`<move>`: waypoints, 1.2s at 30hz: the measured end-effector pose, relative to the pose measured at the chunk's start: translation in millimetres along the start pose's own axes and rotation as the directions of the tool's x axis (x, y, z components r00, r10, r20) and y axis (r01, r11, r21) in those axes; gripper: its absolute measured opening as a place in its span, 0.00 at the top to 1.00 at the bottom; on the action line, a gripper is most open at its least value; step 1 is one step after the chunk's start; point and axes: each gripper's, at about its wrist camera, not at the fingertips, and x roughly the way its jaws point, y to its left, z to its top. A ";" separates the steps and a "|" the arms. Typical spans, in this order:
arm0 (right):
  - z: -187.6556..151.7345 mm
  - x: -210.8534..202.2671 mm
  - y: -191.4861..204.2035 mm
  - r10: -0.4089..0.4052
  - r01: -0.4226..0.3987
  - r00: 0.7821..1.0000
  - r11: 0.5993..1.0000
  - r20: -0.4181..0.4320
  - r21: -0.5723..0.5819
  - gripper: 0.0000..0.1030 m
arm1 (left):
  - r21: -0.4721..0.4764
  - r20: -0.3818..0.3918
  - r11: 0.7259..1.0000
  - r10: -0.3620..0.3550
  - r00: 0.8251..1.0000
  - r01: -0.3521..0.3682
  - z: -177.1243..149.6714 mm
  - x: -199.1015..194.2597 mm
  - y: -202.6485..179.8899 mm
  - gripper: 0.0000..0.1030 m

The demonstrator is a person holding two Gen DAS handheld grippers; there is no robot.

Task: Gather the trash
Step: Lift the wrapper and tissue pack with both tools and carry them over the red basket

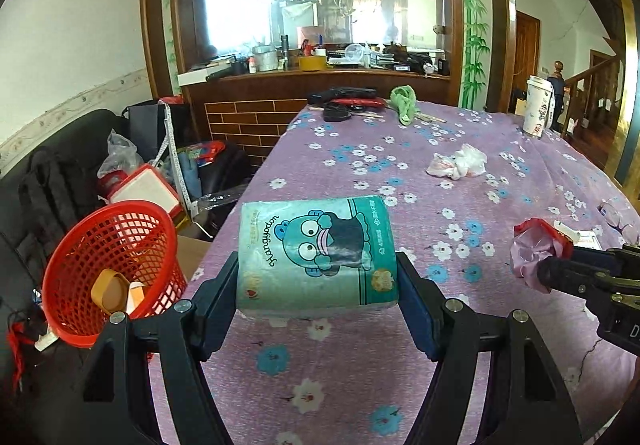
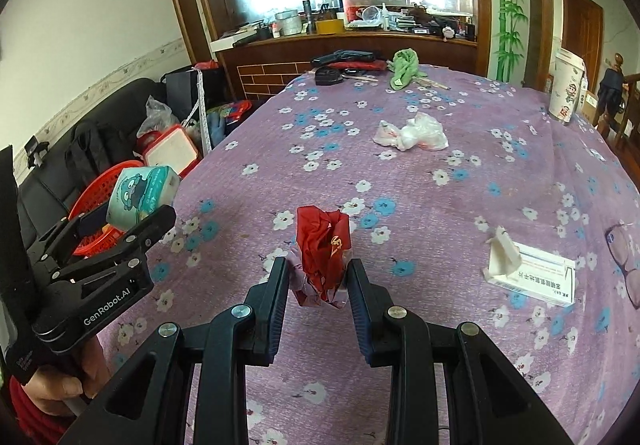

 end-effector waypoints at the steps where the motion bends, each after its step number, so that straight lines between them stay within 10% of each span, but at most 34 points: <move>1: 0.7 0.4 1.3 -0.001 0.000 1.000 1.000 -0.002 -0.002 0.69 | -0.002 0.001 1.000 0.001 1.000 -0.001 -0.2 -0.2 1.2 0.30; 20: 26.9 21.2 50.4 0.057 -0.060 0.998 0.995 -0.036 -0.079 0.69 | -0.091 0.031 0.995 0.038 0.999 -0.035 10.1 -13.0 54.2 0.30; 36: 79.0 68.2 175.5 0.271 -0.291 0.954 0.939 -0.126 -0.183 0.67 | -0.254 -0.019 0.937 0.245 0.969 -0.241 3.6 -20.0 204.0 0.30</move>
